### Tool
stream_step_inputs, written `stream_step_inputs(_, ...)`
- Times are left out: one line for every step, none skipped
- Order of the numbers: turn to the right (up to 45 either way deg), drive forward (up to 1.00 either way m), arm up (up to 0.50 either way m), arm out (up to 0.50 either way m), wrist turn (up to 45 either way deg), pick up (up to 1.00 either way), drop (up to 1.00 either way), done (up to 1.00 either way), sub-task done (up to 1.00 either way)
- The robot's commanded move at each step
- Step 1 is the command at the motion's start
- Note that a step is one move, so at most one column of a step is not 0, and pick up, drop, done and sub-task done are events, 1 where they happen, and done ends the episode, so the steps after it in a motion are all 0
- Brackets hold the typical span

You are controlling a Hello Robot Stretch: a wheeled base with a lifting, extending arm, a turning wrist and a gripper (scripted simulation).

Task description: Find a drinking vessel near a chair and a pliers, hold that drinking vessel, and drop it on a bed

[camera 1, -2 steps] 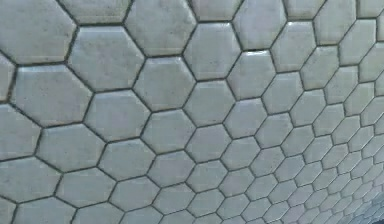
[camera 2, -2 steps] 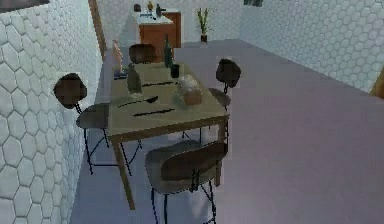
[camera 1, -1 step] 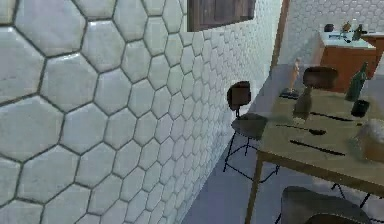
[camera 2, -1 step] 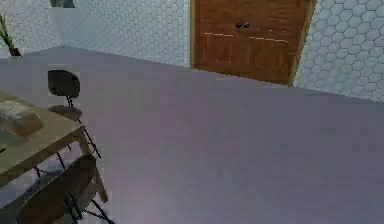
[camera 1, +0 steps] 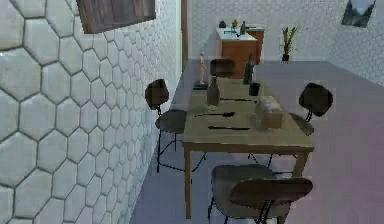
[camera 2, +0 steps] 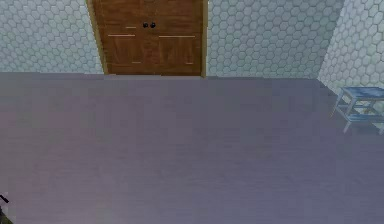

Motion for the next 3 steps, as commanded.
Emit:
stream_step_inputs(0.0, 0.1, 0.0, 0.0, 0.0, 0.0, 0.0, 0.0, 0.0)
stream_step_inputs(45.0, 0.0, 0.0, 0.0, 0.0, 0.0, 0.0, 0.0, 0.0)
stream_step_inputs(45.0, 0.0, 0.0, 0.0, 0.0, 0.0, 0.0, 0.0, 0.0)
